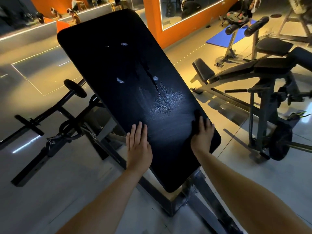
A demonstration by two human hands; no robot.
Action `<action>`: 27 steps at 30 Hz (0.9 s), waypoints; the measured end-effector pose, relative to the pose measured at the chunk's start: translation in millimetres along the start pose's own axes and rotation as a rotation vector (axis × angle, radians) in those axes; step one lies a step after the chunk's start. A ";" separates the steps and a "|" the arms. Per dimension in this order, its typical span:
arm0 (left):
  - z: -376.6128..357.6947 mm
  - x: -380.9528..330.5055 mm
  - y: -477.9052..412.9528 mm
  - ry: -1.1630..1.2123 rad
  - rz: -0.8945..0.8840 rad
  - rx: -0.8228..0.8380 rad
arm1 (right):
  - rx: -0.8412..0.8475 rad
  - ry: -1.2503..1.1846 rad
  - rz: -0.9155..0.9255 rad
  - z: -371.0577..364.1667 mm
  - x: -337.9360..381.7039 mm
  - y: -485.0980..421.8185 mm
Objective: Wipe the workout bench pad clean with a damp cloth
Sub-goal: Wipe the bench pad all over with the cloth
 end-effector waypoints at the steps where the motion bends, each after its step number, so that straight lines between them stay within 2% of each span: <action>1: 0.1 0.1 0.1 -0.014 0.005 0.002 | -0.022 -0.029 -0.134 1.7 -10.4 -1.0; 2: 0.8 -0.1 -0.2 -0.026 0.014 0.001 | -0.057 -0.032 -0.181 1.1 -6.2 3.2; 4: 1.0 -2.2 -3.9 -0.032 0.041 0.000 | -0.083 -0.077 -0.080 -10.7 29.1 18.5; 6: 1.5 -7.1 -11.3 -0.019 0.062 -0.016 | 0.022 -0.135 0.143 -35.5 79.6 41.7; 8: 6.5 -8.4 -19.9 0.004 0.089 -0.057 | 0.183 -0.100 0.471 -57.8 126.4 66.9; 10: 11.1 -5.7 -26.8 -0.003 0.093 -0.089 | 0.286 -0.008 0.733 -65.1 141.6 70.1; 12: 12.0 -7.9 -32.9 -0.037 0.065 -0.088 | 0.294 0.104 0.891 -56.8 141.1 47.4; 14: 5.6 -14.3 -40.0 -0.056 0.051 -0.044 | 0.221 0.192 0.835 -45.3 129.8 8.4; 17: -7.7 -22.7 -45.3 -0.122 0.035 0.013 | 0.052 0.210 0.408 -20.2 90.5 -63.7; 19: -8.7 -22.6 -45.5 -0.153 0.016 0.002 | 0.001 0.045 0.061 -5.2 61.8 -86.5; 20: -8.3 -22.1 -45.4 -0.150 0.007 -0.013 | -0.024 -0.032 -0.038 -3.9 55.9 -87.0; 21: -7.7 -22.0 -45.0 -0.139 0.002 -0.028 | -0.056 -0.060 -0.057 -5.6 61.0 -80.3; 23: -7.1 -22.0 -45.5 -0.099 0.012 -0.055 | -0.074 -0.054 0.113 -21.5 94.8 -49.0; 27: -6.1 -17.7 -43.6 -0.045 0.012 -0.083 | 0.122 -0.083 0.661 -60.5 153.2 26.1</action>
Point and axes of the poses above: each hand's wrist, its own y-axis away from the middle knuckle, its own z-axis out of the back of the hand, x = y × z, the point moved 8 cm from there along -y, towards the middle knuckle, and after that the axes turned 1 degree about z, right-handed, at the moved point
